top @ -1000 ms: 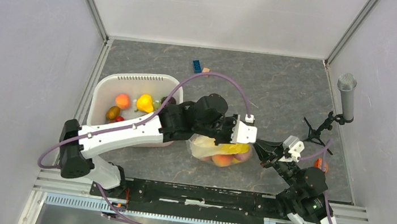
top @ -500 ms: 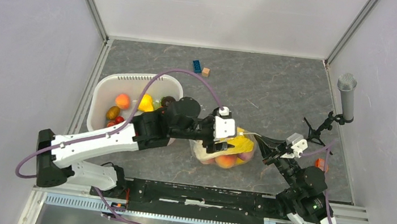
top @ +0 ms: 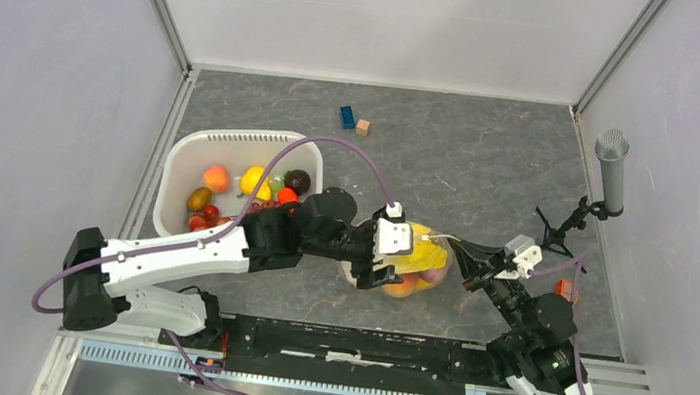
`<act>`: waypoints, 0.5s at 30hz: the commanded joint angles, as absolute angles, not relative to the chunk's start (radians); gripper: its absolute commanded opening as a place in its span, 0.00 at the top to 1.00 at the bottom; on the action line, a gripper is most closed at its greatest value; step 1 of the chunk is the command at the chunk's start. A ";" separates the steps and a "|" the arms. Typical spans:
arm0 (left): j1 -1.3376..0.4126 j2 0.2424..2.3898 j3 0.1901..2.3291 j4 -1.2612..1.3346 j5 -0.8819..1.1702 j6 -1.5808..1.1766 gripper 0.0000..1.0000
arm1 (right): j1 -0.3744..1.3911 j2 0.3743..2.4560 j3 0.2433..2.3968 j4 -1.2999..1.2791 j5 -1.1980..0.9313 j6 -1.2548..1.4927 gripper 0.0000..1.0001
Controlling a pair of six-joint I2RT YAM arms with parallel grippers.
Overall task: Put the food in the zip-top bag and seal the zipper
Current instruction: Zip the zipper food storage bag at the center of the board.
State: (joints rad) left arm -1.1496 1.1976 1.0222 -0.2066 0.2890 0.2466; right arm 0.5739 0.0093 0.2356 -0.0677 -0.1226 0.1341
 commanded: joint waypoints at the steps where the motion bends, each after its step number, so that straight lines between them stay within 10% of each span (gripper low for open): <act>1: -1.149 1.232 1.001 -0.106 0.265 0.202 0.22 | 0.574 -0.043 0.264 -0.034 -0.139 0.138 1.00; 15: -1.149 1.162 0.978 -0.055 0.166 0.206 0.20 | 0.574 -0.056 0.264 -0.047 -0.136 0.132 1.00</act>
